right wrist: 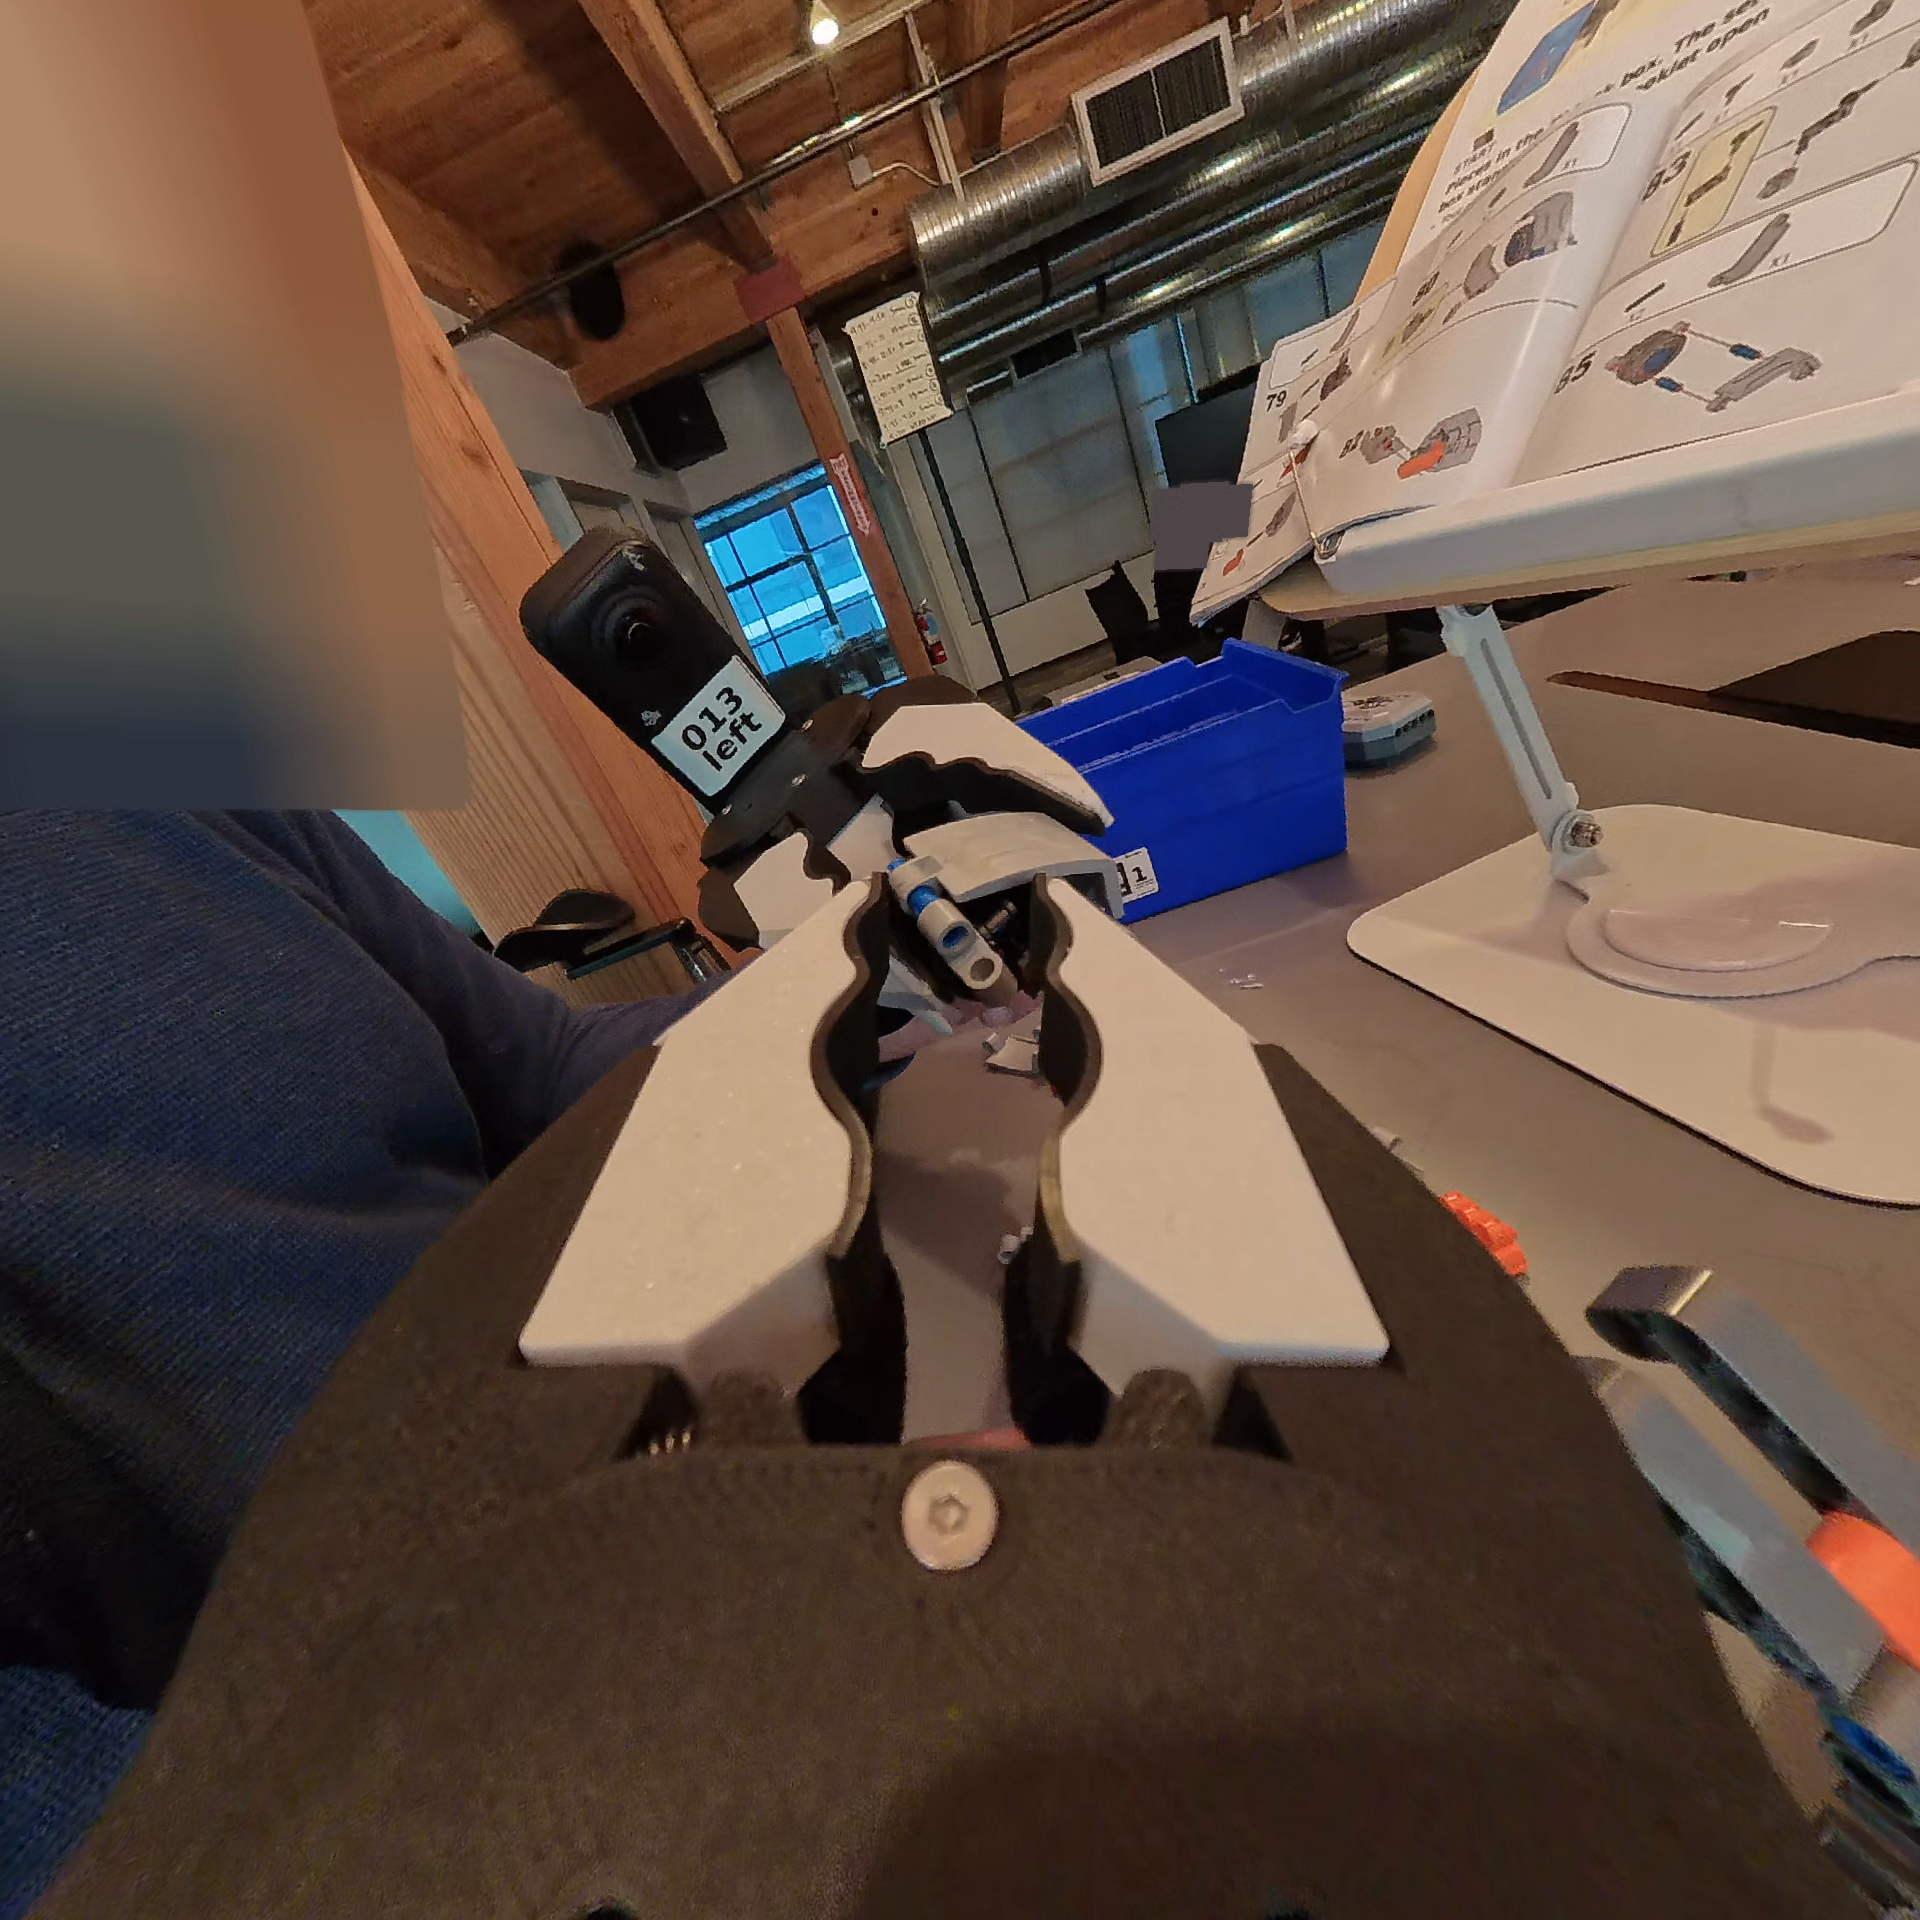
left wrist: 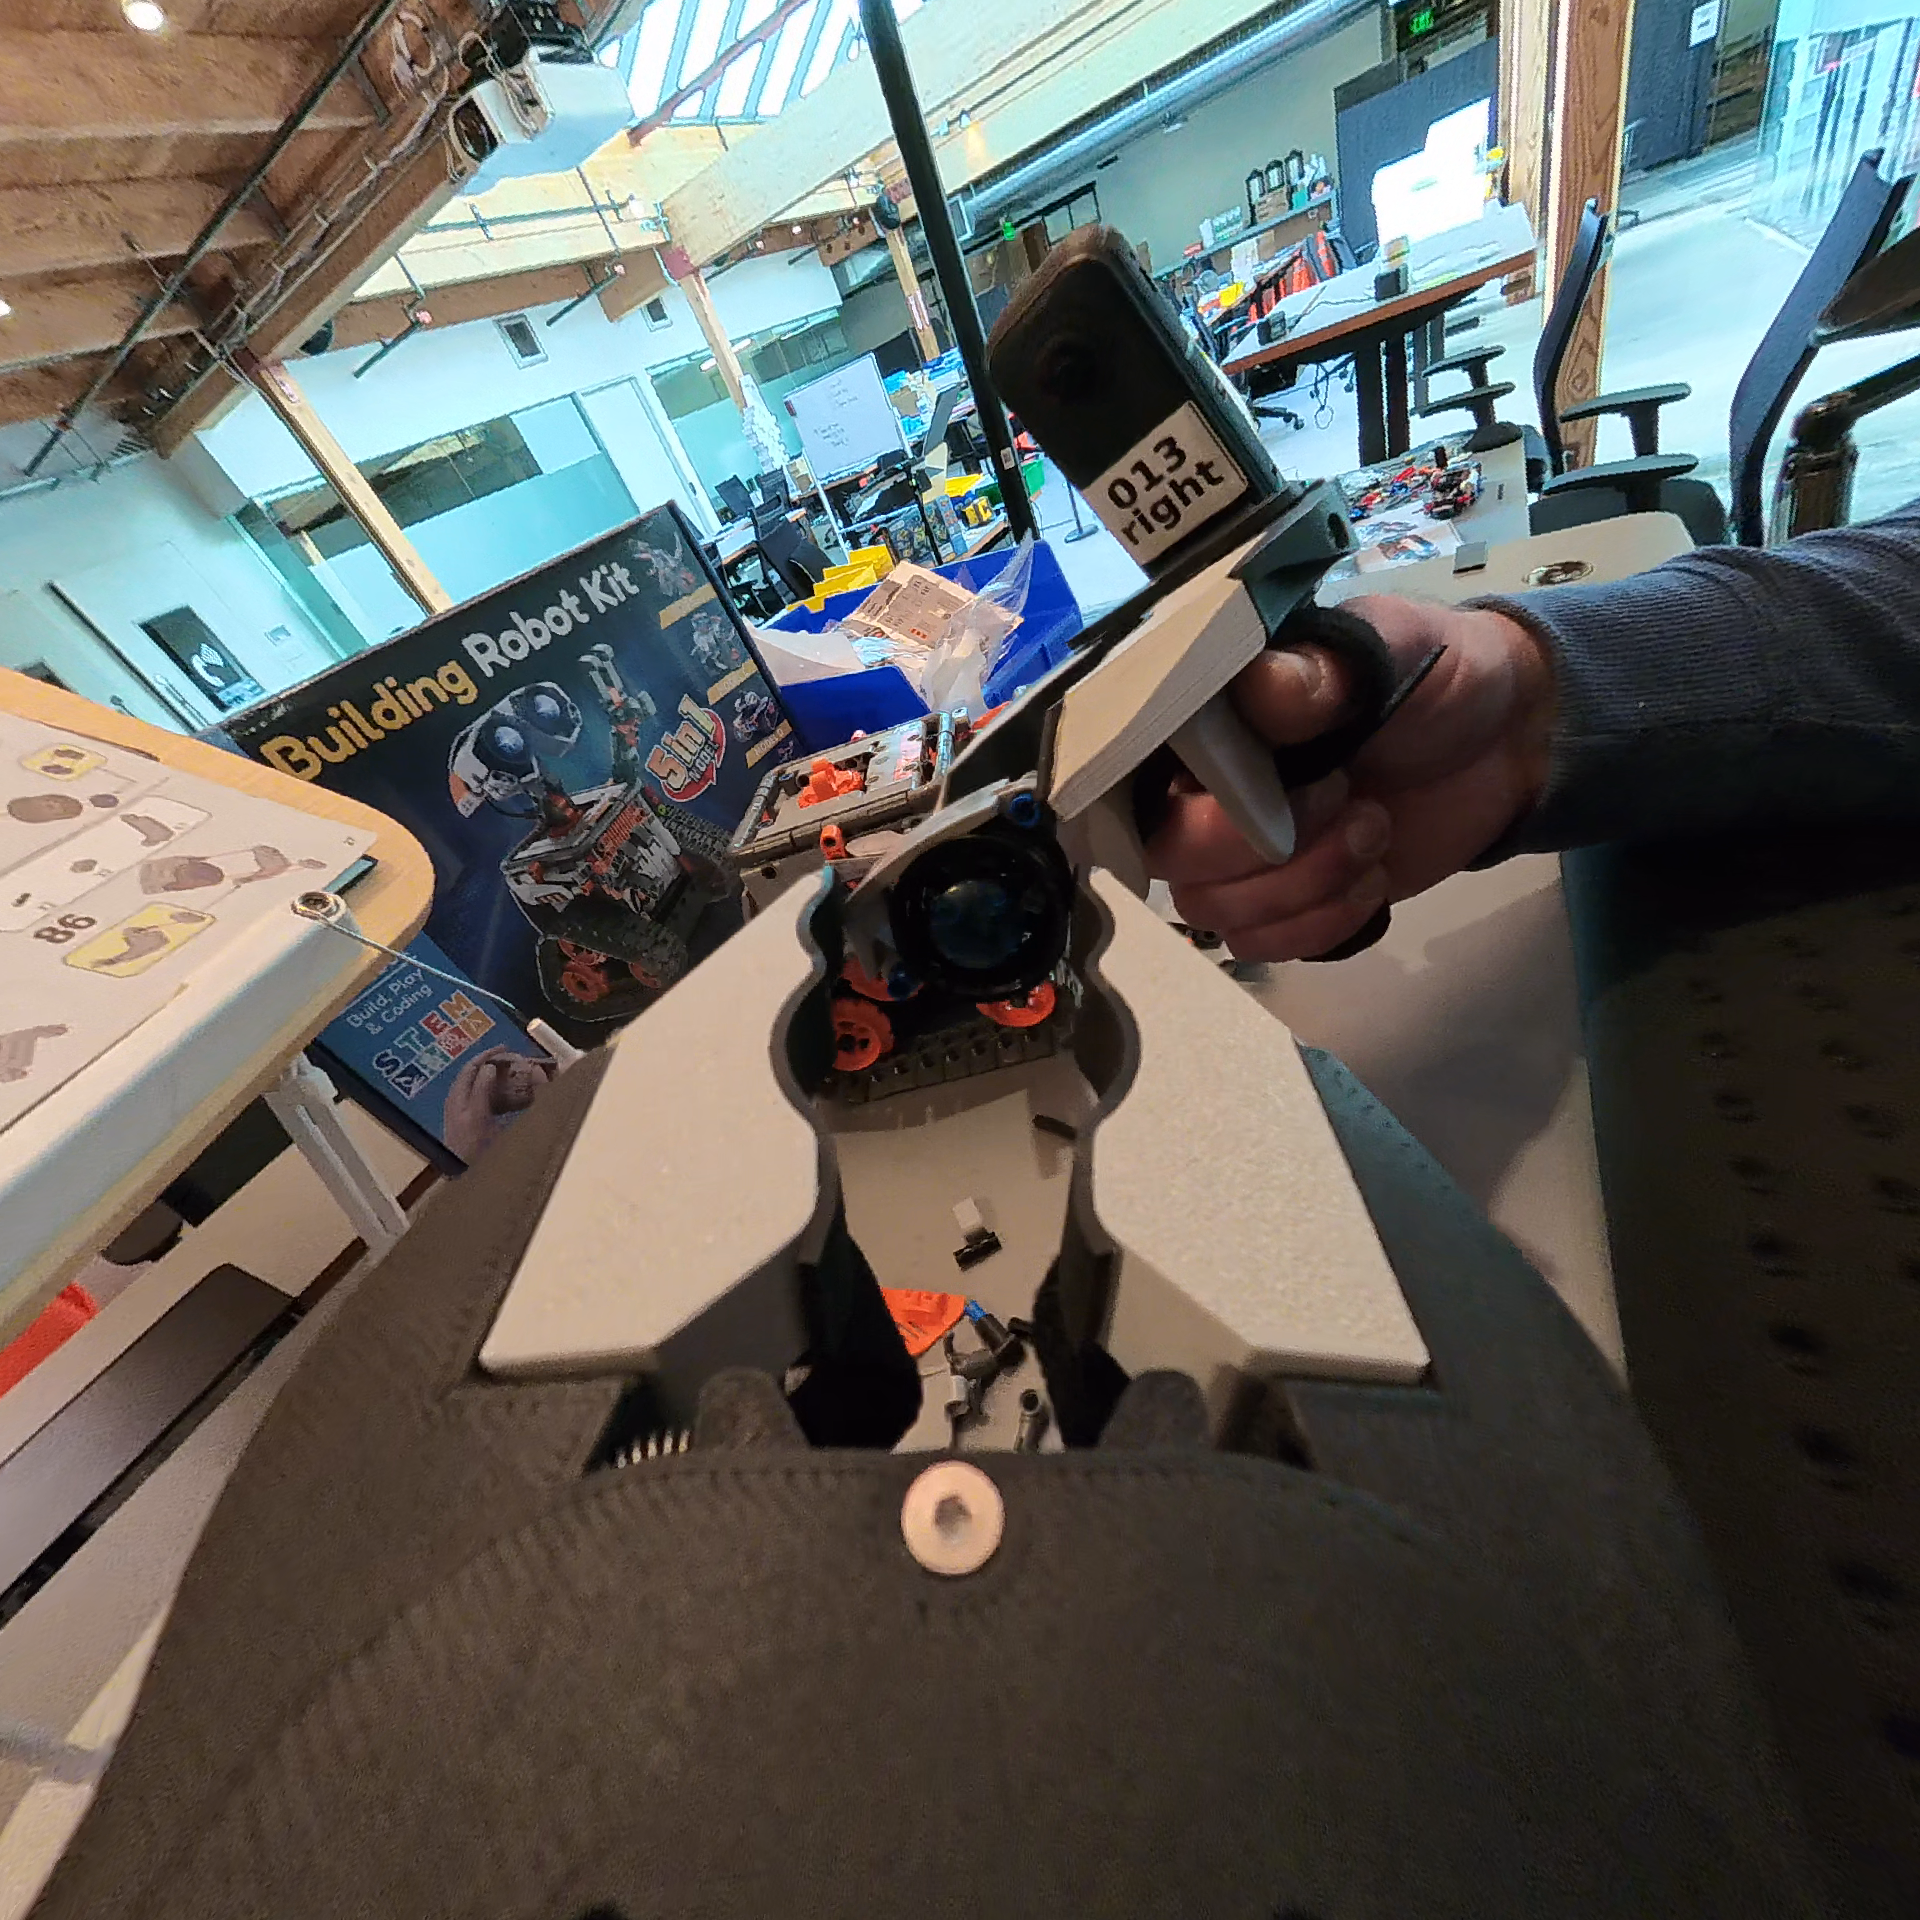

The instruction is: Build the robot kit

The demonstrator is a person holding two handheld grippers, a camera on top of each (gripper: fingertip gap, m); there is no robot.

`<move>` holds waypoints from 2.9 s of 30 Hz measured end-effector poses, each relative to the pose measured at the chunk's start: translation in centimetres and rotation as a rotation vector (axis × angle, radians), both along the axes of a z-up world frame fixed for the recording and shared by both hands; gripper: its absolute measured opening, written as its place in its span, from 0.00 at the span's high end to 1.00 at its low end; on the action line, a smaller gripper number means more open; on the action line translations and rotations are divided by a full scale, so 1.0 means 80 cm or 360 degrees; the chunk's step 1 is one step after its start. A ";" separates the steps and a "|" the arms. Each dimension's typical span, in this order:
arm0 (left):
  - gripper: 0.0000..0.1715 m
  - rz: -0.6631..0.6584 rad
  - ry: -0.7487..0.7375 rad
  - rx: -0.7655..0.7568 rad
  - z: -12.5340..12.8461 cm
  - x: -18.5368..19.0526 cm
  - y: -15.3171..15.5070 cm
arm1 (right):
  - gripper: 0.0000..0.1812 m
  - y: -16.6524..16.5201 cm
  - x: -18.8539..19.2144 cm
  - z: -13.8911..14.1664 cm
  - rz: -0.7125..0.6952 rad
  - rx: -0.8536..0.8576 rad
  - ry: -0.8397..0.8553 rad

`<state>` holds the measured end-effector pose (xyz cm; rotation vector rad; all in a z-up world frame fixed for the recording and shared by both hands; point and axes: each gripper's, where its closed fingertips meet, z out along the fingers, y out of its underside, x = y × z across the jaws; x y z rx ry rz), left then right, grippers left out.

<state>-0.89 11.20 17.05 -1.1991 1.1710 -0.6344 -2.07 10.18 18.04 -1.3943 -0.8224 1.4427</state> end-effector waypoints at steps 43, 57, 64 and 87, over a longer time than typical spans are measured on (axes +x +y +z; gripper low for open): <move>0.83 0.0412 0.0322 0.0479 0.005 0.005 0.005 | 0.87 0.014 0.021 0.012 0.0026 -0.0271 0.0245; 0.84 0.0530 0.0587 0.0783 -0.007 0.006 0.002 | 0.88 0.016 0.020 0.001 0.0096 -0.0549 0.0274; 0.84 0.0540 0.0672 0.0834 -0.017 0.006 0.006 | 0.88 0.022 0.019 -0.009 0.0069 -0.0647 0.0266; 0.91 0.0580 0.0589 0.0573 -0.025 0.012 0.027 | 0.88 0.049 0.031 -0.020 -0.0254 -0.0550 0.0141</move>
